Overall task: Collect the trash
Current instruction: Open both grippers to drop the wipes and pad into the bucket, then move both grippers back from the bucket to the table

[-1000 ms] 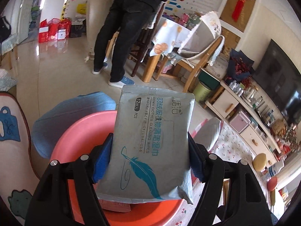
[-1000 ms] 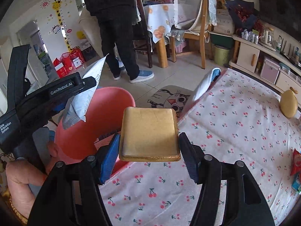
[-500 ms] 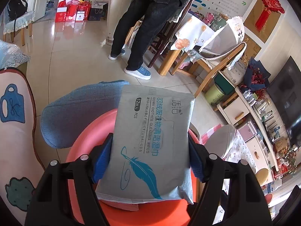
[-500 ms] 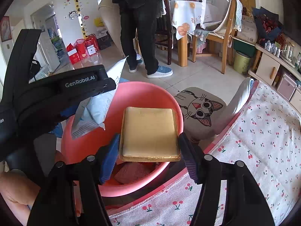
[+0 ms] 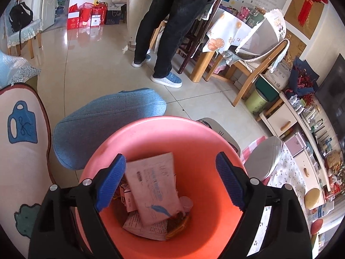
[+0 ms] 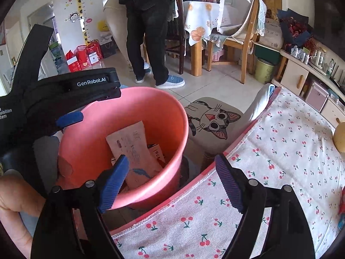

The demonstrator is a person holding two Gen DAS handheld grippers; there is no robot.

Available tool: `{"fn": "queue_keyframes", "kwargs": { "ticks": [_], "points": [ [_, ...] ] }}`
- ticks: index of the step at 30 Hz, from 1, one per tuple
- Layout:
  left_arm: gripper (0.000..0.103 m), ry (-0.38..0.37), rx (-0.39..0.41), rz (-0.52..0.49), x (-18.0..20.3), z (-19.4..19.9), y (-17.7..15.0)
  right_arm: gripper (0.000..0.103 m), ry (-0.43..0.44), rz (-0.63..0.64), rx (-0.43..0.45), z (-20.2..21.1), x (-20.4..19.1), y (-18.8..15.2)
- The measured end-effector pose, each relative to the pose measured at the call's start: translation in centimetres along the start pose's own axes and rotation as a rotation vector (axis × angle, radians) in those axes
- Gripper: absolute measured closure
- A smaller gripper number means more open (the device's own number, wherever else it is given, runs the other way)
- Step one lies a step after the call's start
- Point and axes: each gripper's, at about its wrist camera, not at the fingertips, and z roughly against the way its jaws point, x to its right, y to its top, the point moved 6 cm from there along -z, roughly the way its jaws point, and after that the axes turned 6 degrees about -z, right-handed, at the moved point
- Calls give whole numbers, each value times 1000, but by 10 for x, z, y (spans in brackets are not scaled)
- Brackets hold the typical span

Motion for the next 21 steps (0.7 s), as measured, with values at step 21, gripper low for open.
{"fn": "queue_keyframes", "kwargs": {
  "ticks": [21],
  "points": [
    [12,-86,24,-212,72,11,-25,14,-69,-114,53,62,69,-18]
  ]
}}
